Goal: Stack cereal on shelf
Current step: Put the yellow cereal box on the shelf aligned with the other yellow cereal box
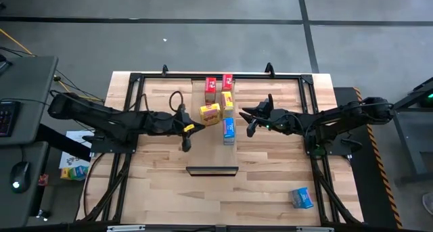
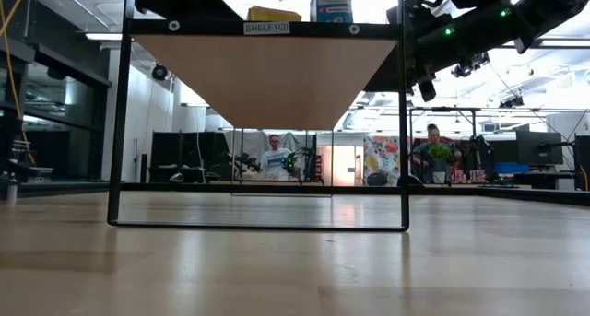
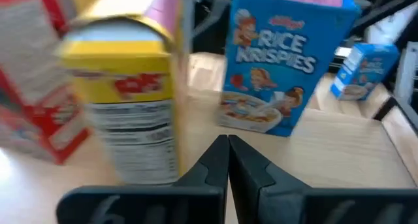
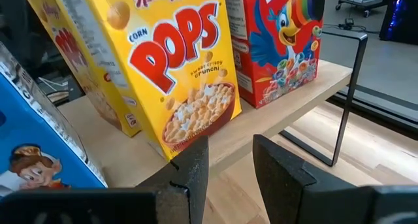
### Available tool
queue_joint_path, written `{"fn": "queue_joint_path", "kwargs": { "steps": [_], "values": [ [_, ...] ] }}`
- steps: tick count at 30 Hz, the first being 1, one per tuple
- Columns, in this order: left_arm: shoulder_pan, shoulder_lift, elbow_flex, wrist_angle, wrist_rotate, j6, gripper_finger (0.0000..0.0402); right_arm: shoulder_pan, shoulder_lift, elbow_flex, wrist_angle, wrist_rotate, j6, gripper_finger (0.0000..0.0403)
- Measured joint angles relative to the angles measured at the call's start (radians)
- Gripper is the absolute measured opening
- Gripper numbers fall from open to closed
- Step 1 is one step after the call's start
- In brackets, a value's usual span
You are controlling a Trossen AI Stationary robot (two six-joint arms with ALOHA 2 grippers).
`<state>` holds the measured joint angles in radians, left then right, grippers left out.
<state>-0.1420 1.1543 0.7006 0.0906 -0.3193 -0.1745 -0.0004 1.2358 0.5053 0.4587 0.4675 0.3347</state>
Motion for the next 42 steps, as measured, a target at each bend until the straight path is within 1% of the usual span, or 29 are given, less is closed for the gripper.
{"fn": "queue_joint_path", "kwargs": {
  "steps": [3, 8, 13, 19, 22, 29, 33, 35, 39, 42],
  "values": [
    [0.011, 0.042, 0.0, 0.035, 0.022, -0.007, 0.0, 0.0, 0.0, 0.0, -0.007, 0.0, 0.0, 0.0113],
    [0.026, 0.068, 0.0, 0.039, 0.007, -0.008, 0.0, 0.0, 0.0, 0.0, -0.013, 0.0, 0.005, 0.0113],
    [0.027, 0.058, 0.0, 0.035, -0.068, -0.006, 0.0, 0.0, 0.0, 0.0, -0.014, 0.0, 0.005, 0.0113],
    [0.031, 0.057, 0.001, 0.026, -0.18, 0.04, 0.0, 0.0, 0.0, 0.0, -0.014, 0.001, 0.005, 0.0113],
    [0.052, 0.057, 0.001, 0.013, -0.199, 0.046, 0.0, 0.0, 0.0, 0.0, -0.014, 0.001, 0.005, 0.0113],
    [0.138, 0.057, 0.001, -0.004, -0.198, 0.054, 0.0, 0.0, 0.0, 0.0, -0.014, 0.002, 0.005, 0.0113],
    [0.176, 0.057, 0.001, -0.007, -0.177, 0.055, 0.0, 0.0, 0.0, 0.0, -0.014, 0.002, 0.005, 0.0113],
    [0.193, 0.057, 0.001, -0.003, -0.153, 0.055, 0.0, 0.0, 0.0, 0.0, -0.014, 0.002, 0.005, 0.0113],
    [0.224, 0.057, 0.001, 0.019, -0.074, 0.073, 0.0, 0.0, 0.0, 0.0, -0.014, 0.002, 0.005, 0.0113],
    [0.235, 0.055, 0.001, 0.01, -0.059, 0.086, 0.0, 0.0, 0.0, 0.0, -0.014, 0.002, 0.005, 0.0113]
  ]
}}
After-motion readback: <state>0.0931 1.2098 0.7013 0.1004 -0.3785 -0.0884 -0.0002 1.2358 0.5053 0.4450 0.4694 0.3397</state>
